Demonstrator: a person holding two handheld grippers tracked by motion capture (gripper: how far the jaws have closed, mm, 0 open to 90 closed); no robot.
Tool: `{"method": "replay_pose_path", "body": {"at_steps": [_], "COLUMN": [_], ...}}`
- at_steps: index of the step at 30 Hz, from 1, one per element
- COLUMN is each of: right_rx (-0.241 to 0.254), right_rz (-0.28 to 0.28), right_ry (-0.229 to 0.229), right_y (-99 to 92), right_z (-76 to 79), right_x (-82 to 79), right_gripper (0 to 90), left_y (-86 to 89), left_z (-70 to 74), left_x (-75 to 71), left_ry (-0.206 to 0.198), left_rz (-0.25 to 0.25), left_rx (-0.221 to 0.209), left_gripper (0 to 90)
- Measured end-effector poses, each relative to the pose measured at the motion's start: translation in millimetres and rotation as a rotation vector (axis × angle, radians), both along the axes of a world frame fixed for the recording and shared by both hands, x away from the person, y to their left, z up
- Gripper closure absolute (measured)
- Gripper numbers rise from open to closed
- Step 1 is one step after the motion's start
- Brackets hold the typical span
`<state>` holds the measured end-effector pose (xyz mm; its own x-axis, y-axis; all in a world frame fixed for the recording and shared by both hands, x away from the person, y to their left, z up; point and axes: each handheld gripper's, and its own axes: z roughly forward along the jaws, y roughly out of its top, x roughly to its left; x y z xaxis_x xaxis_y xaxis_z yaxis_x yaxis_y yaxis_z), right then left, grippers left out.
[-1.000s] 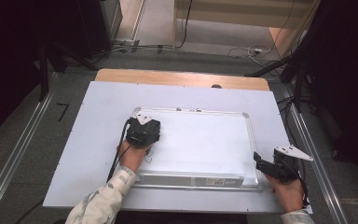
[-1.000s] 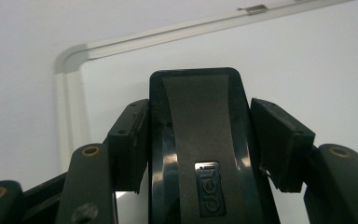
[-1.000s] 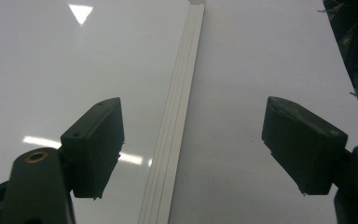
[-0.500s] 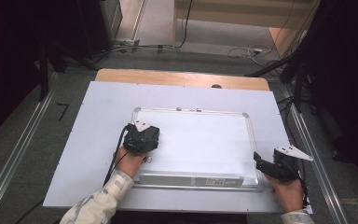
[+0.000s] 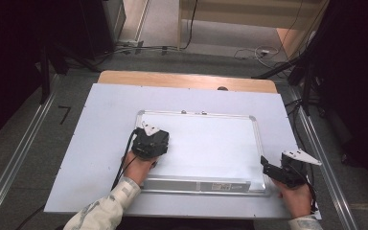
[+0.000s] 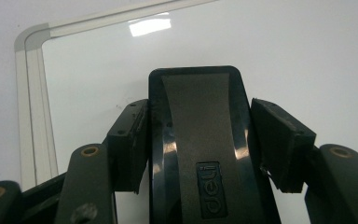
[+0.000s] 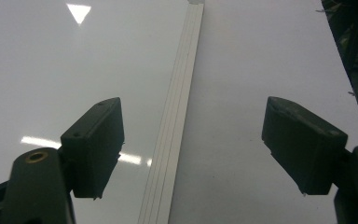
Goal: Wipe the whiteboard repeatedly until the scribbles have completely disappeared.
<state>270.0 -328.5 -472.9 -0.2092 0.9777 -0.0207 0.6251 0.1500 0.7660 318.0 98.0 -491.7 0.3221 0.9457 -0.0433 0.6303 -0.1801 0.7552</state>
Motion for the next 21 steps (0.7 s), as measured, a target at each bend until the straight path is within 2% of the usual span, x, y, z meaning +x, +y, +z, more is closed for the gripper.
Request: {"method": "replay_pose_path", "body": {"at_steps": [9, 13, 21], "right_rx": [0.000, 0.004, -0.002], "right_rz": [-0.005, -0.005, -0.002], "right_ry": [0.002, 0.004, 0.002], "right_y": [-0.7, -1.0, -0.5], "right_z": [-0.1, -0.3, -0.4], "right_x": [-0.2, 0.1, 0.1], "right_gripper": [19.6, 19.6, 19.6], "left_y": [-1.8, -2.3, 0.8], "left_z": [0.3, 0.1, -0.8], "left_x": [25.7, 19.4, -8.4], "left_ry": [-0.003, -0.006, -0.009], "left_rz": [0.029, 0.015, -0.035], "left_rx": [-0.009, 0.001, 0.008], "left_gripper": [39.9, 40.0, 40.1]}}
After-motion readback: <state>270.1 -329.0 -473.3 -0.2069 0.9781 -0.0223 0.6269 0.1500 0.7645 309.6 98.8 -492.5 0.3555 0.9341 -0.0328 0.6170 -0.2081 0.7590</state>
